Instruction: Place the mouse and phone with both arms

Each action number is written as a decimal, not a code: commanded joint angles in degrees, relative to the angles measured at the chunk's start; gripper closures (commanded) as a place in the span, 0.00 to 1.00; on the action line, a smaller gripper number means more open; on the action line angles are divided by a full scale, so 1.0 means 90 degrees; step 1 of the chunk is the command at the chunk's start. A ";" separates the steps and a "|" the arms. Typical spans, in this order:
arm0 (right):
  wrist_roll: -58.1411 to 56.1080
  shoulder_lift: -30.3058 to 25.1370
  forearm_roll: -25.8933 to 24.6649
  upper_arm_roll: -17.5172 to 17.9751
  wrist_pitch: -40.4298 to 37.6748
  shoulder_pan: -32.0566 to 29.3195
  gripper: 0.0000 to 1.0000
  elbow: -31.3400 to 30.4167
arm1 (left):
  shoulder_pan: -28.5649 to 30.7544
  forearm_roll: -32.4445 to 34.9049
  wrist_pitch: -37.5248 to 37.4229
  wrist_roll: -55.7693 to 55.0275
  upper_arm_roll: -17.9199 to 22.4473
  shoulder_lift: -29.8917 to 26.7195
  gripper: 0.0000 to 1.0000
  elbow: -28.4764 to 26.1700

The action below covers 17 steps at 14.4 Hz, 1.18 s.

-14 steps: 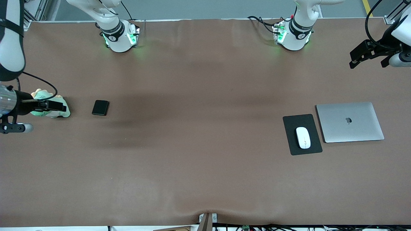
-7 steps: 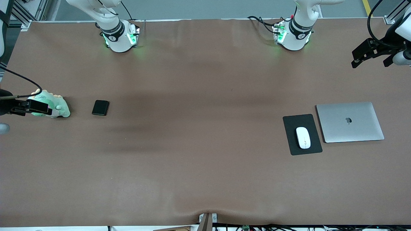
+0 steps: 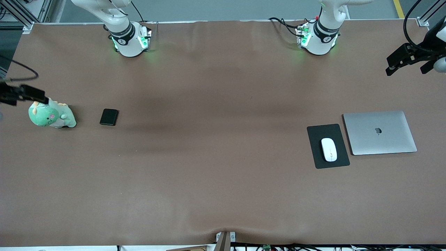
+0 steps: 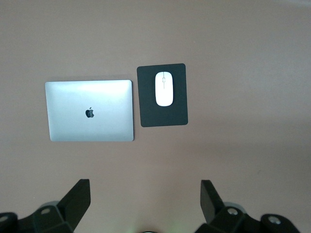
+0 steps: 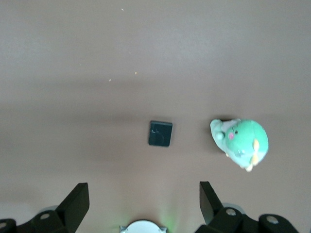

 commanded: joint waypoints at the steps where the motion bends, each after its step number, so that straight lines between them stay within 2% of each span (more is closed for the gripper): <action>1: 0.0036 -0.0728 -0.0017 -0.0007 0.0094 0.0022 0.00 -0.0771 | 0.0005 0.0055 -0.0038 0.0020 0.0003 0.0074 0.00 0.0169; 5: 0.0162 -0.1500 -0.0007 0.0022 0.0397 0.0080 0.00 -0.1670 | 0.0005 0.0055 -0.0038 0.0020 -0.0007 0.0074 0.00 0.0169; 8: 0.0464 -0.1765 0.0022 0.0032 0.0524 0.0081 0.00 -0.2032 | 0.0005 0.0055 -0.0038 0.0001 -0.0007 0.0084 0.00 0.0169; 13: 0.0612 -0.1766 0.0412 -0.0094 0.0603 0.0003 0.00 -0.2092 | -0.0005 0.0045 -0.0038 0.0049 -0.0016 0.0152 0.00 0.0237; 17: 0.0612 -0.1737 0.0326 -0.0173 0.0583 0.0061 0.00 -0.2082 | -0.0005 0.0045 -0.0048 0.0049 -0.0017 0.0123 0.00 0.0247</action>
